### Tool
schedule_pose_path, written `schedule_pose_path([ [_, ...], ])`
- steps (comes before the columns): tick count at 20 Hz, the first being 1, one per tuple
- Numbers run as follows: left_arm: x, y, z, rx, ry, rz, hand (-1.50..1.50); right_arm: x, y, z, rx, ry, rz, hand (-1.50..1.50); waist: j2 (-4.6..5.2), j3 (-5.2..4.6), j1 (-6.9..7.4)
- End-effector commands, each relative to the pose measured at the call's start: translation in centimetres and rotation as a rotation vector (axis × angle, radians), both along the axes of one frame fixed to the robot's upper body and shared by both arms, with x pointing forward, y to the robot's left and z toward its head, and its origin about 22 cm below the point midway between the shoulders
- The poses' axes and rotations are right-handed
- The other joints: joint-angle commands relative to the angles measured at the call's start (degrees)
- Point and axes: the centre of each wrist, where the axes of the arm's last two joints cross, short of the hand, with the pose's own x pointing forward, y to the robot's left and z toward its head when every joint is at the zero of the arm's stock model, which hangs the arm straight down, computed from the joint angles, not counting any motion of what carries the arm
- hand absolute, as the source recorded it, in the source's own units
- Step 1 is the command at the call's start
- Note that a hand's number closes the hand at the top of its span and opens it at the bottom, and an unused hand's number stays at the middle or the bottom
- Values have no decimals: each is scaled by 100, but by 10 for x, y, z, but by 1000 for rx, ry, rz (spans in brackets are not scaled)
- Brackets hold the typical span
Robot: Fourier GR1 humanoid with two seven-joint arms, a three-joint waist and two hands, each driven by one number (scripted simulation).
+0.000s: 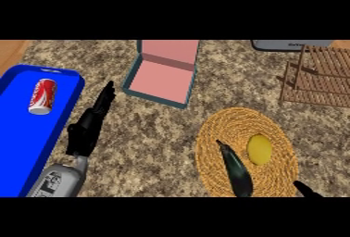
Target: Pick the lemon from the placemat and place it in the tiered shelf
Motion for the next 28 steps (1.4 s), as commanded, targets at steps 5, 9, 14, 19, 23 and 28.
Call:
schedule_pose_path([
  [5,6,0,1,12,10,-29,0,0,-4,47,-55,376,151,-150,57,-30,184],
  [9,6,3,3,11,-31,-37,0,4,-6,66,-134,577,132,-150,40,-27,208],
  [14,4,-3,-16,7,-7,-35,0,22,25,97,-132,649,133,-150,36,-4,200],
  [19,9,8,-2,-8,8,-34,0,35,43,119,-142,650,142,-150,8,1,171],
  [23,6,-1,-3,0,4,-34,0,52,51,114,-144,632,140,-150,3,0,142],
  [28,4,-9,-7,-6,2,-49,0,71,64,86,-177,660,100,-150,-6,11,129],
])
